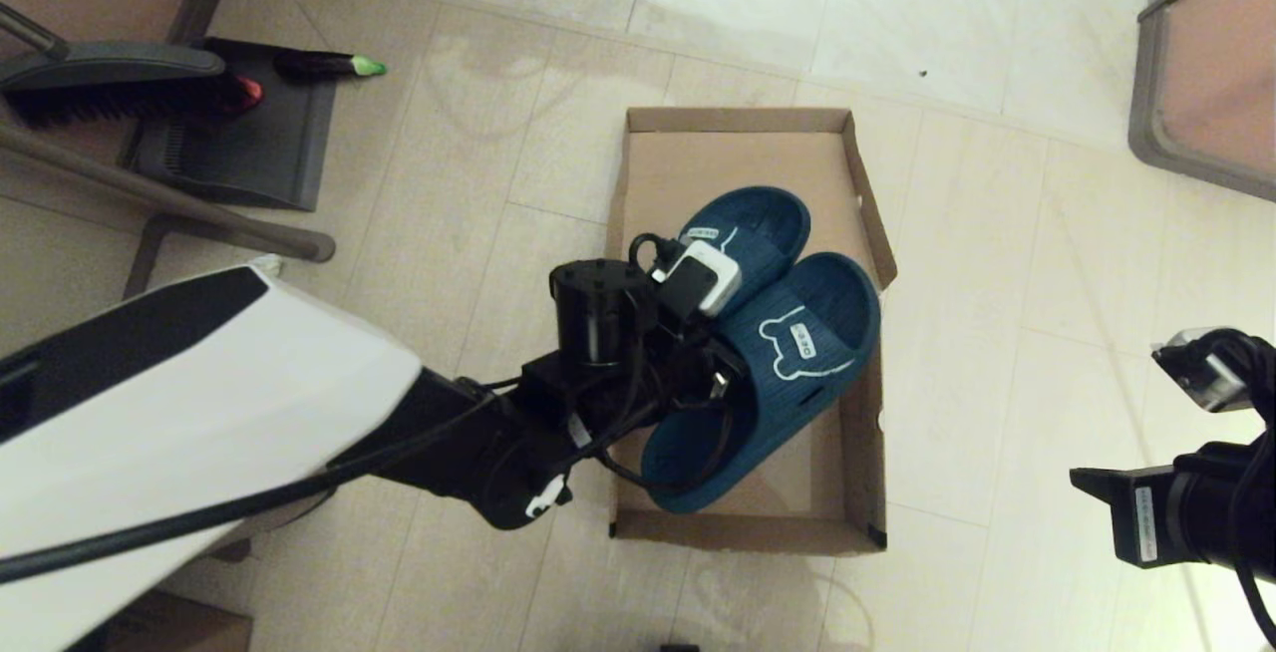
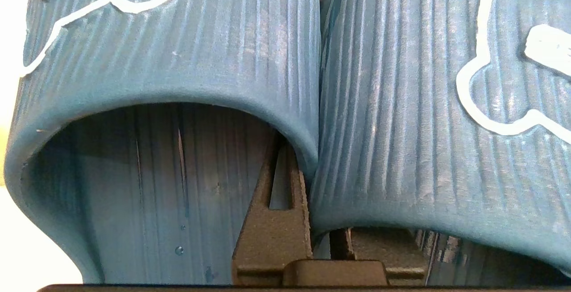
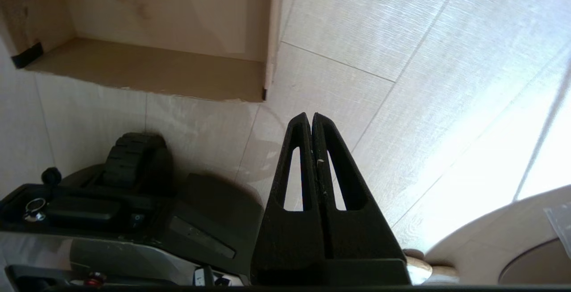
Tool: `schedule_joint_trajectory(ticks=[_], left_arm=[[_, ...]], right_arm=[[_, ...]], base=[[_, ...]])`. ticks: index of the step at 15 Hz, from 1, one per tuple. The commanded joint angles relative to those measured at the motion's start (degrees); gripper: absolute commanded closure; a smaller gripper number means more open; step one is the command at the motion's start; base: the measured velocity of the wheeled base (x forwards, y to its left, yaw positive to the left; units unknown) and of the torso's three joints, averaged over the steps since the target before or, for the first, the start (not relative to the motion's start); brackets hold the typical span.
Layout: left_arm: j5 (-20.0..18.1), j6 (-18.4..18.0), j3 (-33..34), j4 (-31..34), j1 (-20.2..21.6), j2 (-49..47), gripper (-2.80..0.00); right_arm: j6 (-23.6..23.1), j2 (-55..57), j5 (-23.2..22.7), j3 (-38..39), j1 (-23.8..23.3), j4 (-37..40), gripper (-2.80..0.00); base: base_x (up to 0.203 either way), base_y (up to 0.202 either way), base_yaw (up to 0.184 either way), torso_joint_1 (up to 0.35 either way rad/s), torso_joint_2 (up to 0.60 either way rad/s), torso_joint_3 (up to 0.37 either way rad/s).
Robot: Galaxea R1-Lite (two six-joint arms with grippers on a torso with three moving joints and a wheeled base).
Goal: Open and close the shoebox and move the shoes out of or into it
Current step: Put the shoes into the shoe box
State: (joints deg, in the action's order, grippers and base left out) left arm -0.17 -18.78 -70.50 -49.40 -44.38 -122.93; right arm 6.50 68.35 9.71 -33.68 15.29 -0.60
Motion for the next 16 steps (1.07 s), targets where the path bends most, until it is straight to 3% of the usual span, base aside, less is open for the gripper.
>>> schedule_joint_trajectory(ticks=[1,5,10,12,16], left_arm=[[0.06,1.15,0.38,-2.09,-1.88,-4.55,0.00],[0.43,7.02,1.62,-3.33,-5.26,-8.47,0.00],[1.16,6.97,-4.15,-4.04,-4.81,-15.22,0.00],[4.79,6.58,-8.10,-5.16,-4.49,-18.78,0.00],[6.94,6.41,-14.35,-5.30,-4.08,-23.18,0.00]], right_arm=[[0.07,-1.82,-0.03,0.65,-0.53,0.05,0.00],[0.18,-1.99,0.13,1.08,-0.97,-0.02,0.00],[0.09,-4.12,0.13,3.96,-2.00,0.03,0.00],[0.10,-4.63,0.06,4.91,-1.94,0.06,0.00],[-0.21,-4.96,0.04,5.47,-1.93,-0.02,0.00]], base=[[0.000,0.000,0.000,0.000,0.00,0.000],[0.000,0.000,0.000,0.000,0.00,0.000],[0.000,0.000,0.000,0.000,0.00,0.000],[0.000,0.000,0.000,0.000,0.00,0.000],[0.000,0.000,0.000,0.000,0.00,0.000]])
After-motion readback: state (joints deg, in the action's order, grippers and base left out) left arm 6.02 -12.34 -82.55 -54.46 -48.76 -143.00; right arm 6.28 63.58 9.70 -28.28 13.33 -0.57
